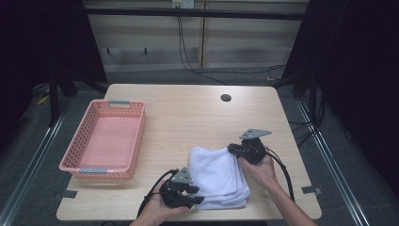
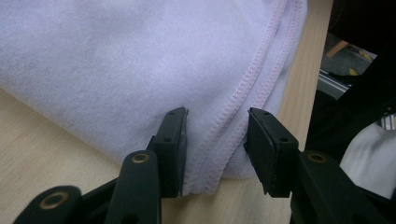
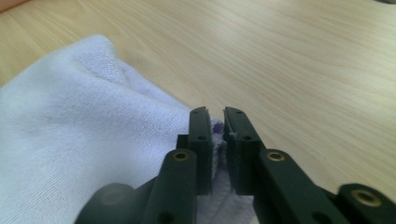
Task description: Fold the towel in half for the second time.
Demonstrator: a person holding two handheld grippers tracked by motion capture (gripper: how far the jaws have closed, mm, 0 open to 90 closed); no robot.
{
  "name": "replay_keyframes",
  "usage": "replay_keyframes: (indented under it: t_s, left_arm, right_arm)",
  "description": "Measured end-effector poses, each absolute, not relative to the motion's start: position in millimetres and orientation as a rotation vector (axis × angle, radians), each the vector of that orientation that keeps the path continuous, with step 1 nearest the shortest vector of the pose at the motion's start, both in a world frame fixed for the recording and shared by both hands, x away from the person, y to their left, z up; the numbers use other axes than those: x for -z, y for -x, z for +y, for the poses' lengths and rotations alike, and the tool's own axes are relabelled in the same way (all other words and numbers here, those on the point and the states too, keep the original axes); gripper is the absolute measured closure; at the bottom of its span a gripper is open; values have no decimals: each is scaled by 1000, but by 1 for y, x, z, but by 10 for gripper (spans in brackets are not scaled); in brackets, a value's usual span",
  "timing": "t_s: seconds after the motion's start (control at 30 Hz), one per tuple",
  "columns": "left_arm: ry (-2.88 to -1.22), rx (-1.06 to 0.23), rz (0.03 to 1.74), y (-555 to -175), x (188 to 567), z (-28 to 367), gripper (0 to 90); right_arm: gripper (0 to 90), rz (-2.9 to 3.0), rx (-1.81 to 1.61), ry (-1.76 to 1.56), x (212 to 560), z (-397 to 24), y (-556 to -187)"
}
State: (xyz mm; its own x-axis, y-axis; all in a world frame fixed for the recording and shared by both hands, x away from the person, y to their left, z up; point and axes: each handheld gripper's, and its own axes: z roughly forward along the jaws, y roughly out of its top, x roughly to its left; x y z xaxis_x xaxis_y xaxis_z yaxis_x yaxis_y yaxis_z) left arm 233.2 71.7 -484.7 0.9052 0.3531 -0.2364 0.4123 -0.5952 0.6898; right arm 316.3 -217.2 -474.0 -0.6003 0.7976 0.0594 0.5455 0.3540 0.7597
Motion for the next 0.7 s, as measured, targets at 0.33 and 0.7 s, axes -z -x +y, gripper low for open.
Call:
replay_keyframes:
  t_s: [0.33,0.7]
  left_arm:
    - [-2273,65,534,-227,485,74,587]
    - [-2209,122,644,-222,473,103,403]
  right_arm:
    - [793,2359,-1021,-1204,488,-236,-304]
    - [332,2380,-1153,-1248,484,-251,-310]
